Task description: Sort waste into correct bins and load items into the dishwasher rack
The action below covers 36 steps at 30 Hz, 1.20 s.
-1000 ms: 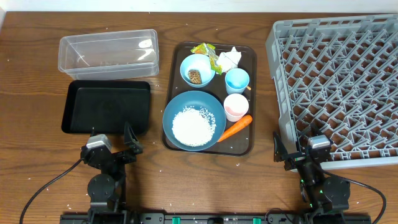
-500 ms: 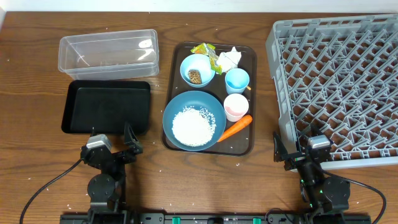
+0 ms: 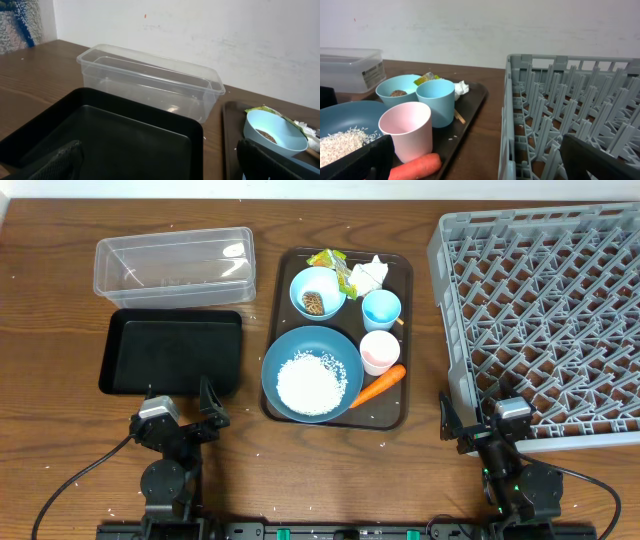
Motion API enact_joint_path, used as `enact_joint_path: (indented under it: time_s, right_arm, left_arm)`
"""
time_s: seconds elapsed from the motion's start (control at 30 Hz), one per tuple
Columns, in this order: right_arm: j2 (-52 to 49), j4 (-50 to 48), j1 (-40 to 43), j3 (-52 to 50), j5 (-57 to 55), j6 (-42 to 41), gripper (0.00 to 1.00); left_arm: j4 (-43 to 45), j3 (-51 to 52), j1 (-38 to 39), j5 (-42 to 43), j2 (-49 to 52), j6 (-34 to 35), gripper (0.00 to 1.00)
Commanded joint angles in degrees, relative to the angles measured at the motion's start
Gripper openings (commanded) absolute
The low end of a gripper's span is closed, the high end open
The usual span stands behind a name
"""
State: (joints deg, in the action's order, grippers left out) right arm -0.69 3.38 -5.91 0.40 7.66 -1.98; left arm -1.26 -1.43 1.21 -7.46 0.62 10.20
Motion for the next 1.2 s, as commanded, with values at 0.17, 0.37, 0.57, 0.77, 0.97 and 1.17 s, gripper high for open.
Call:
enact_joint_path:
  time_s: [0.17,0.37,0.57,0.77,0.97,1.17]
  right_arm:
    - [0.2,0.2,0.3,-0.1,-0.2,-0.6,0.99]
    - [0.2,-0.2,0.3,-0.1,-2.6,0.5,0.99]
    - [0.2,-2.1,0.3,-0.1,-12.3,1.6,0.99]
    - [0.2,-11.7,0.3,-0.1,-9.0,1.6,0.99]
    - [0.2,-22.4,0.3,0.0,-5.7,1.4,0.99]
    - [-0.7,-26.8,0.3,4.5,-8.4,1.4,0.99]
  left_arm:
    - [-1.9,1.2,-0.3,-0.7,-0.4,-1.0,0.98]
    - [-1.6,1.2,-0.3,-0.7,-0.4,-0.9,0.98]
    - [-1.5,1.2,-0.3,-0.6,-0.4,-0.9,0.98]
    - [-0.3,1.1,-0.2,3.7,-0.4,0.6,0.98]
    - [0.0,-3.3,-0.2,11.2,-0.4,0.2,0.98]
    - [-2.5,-12.2,-0.2,11.7,3.2,-0.2,0.98]
